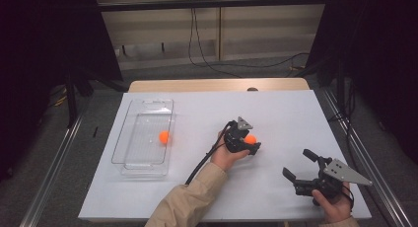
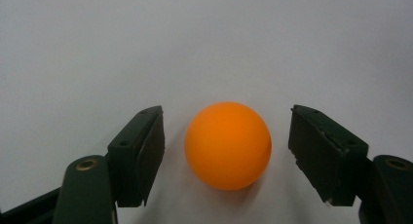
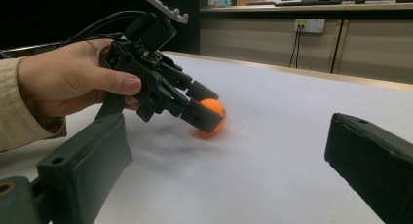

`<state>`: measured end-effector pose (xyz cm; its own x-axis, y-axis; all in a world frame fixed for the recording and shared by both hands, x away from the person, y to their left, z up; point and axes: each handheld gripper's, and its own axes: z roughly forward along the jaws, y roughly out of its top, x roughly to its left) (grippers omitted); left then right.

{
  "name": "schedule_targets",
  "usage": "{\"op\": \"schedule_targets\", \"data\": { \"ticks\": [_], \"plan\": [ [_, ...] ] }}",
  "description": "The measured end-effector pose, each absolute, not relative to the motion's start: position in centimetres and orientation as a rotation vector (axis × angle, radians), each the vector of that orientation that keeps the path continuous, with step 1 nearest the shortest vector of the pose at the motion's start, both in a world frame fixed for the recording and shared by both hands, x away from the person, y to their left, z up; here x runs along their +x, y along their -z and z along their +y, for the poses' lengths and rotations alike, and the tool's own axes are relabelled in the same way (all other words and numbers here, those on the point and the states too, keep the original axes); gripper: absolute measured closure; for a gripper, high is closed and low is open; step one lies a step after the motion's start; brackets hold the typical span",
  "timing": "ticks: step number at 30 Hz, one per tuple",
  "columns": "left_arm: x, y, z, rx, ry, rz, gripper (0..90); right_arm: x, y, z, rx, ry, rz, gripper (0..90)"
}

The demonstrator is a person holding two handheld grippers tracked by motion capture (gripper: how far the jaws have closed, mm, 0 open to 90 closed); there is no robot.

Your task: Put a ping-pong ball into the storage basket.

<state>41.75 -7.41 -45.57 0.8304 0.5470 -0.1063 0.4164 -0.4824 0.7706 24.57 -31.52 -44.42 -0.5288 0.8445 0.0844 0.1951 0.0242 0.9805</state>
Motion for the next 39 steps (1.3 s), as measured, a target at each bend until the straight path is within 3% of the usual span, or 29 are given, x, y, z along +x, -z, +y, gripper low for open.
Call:
{"op": "schedule_targets", "data": {
  "ticks": [9, 17, 39],
  "plan": [
    [41.8, 45.8, -7.8, 2.178, -0.190, 0.692, 35.7, 24.6, 44.4, -31.6, 1.059, -1.540, 1.763, 1.8],
    [41.8, 45.8, -7.7, 2.205, -0.186, 0.682, 50.5, 24.6, 44.5, -31.6, 1.059, -1.541, 1.765, 1.8],
    [41.0, 43.9, -5.9, 2.200, -0.102, 0.666, 50.9, 24.5, 44.4, -31.6, 1.063, -1.541, 1.760, 1.8]
  ]
}}
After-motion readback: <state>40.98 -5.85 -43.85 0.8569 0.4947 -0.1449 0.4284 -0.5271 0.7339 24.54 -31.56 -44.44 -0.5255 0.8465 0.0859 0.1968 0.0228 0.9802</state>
